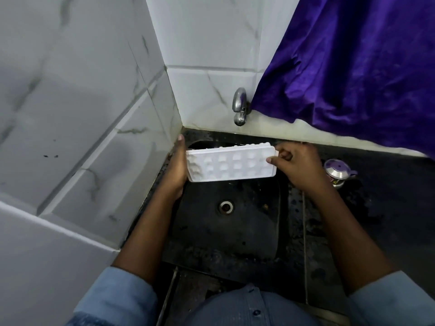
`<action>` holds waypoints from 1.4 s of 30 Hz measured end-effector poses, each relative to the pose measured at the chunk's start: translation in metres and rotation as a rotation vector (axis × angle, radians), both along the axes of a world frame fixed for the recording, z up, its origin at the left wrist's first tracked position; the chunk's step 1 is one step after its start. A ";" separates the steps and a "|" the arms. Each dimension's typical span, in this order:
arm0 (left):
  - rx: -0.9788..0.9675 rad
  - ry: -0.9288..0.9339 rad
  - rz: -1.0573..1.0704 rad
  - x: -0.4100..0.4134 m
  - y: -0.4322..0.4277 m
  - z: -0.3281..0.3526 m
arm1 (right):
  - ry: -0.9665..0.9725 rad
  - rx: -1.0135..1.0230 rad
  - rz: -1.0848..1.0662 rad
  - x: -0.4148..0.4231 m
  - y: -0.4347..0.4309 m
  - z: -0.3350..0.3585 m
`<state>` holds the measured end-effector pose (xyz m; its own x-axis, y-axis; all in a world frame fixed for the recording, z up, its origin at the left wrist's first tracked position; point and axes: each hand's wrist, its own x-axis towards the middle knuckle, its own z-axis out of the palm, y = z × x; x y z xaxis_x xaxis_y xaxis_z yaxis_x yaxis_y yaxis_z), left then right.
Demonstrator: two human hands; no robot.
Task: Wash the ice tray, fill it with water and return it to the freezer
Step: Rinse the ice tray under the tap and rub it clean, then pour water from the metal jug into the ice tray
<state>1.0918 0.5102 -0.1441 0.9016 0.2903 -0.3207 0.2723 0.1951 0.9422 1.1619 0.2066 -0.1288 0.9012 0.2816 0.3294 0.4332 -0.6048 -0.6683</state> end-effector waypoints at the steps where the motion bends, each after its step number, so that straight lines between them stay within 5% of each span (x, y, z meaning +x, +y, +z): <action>1: 0.006 0.000 -0.056 -0.002 0.002 -0.007 | 0.050 0.042 -0.017 0.000 -0.004 -0.005; 8: -0.007 -0.011 -0.090 -0.003 -0.001 -0.045 | 0.434 0.284 -0.011 -0.009 -0.024 -0.054; 13: -0.129 0.281 0.048 -0.006 -0.007 -0.070 | 0.637 0.462 -0.103 -0.015 -0.043 -0.097; 17: -0.289 0.394 0.051 -0.011 -0.009 -0.089 | 0.592 0.644 -0.396 0.002 -0.093 -0.116; 22: -0.476 0.395 -0.036 -0.012 -0.027 -0.098 | 0.309 0.464 -0.729 0.040 -0.168 -0.127; 29: -0.526 0.398 -0.230 -0.015 -0.070 -0.094 | 0.435 0.322 -0.562 0.090 -0.210 -0.140; 42: -0.486 0.417 -0.159 -0.037 -0.091 -0.085 | 0.472 0.343 -0.431 0.108 -0.215 -0.168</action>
<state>1.0543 0.4197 -0.2287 0.6934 -0.1024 -0.7132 0.6562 0.4986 0.5664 1.2702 -0.0080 -0.2964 0.9768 -0.1802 -0.1156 -0.1775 -0.3800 -0.9078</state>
